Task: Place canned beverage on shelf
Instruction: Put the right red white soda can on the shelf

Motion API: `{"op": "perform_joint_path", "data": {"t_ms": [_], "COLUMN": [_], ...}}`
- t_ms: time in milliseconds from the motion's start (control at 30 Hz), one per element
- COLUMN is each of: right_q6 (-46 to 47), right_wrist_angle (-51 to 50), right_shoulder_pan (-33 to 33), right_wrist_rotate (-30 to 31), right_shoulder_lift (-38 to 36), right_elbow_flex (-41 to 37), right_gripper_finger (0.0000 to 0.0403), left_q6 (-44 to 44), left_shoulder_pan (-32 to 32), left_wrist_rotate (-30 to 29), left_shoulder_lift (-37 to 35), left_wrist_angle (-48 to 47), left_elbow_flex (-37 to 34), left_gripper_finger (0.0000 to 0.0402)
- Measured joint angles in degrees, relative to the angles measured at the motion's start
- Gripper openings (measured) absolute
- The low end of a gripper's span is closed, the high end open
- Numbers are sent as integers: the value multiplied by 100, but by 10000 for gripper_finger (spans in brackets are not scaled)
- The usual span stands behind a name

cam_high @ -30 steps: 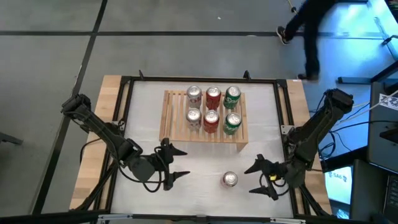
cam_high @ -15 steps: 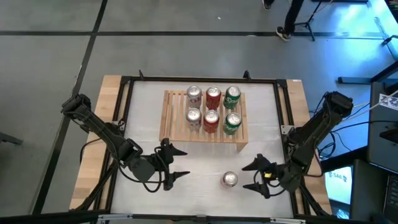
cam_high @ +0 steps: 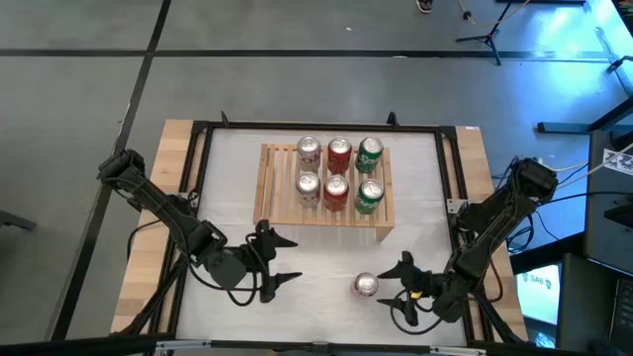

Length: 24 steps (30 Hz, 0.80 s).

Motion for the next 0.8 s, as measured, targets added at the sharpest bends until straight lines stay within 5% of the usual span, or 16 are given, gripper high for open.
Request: {"op": "perform_joint_path", "data": {"t_ms": [500,800], "right_q6": [-11,-57], "right_wrist_angle": [5,4], "right_shoulder_pan": [-2,-51], "right_wrist_rotate": [-90,-92], "right_shoulder_lift": [90,90], "right_elbow_flex": [6,6], "right_gripper_finger": [290,353], "left_q6": [2,2], "left_shoulder_pan": [4,4], "left_wrist_rotate": [0,0], "left_shoulder_lift": [2,0], "left_wrist_angle": [-9,-7], "left_elbow_flex": [0,0], "left_gripper_finger": [338,338]}}
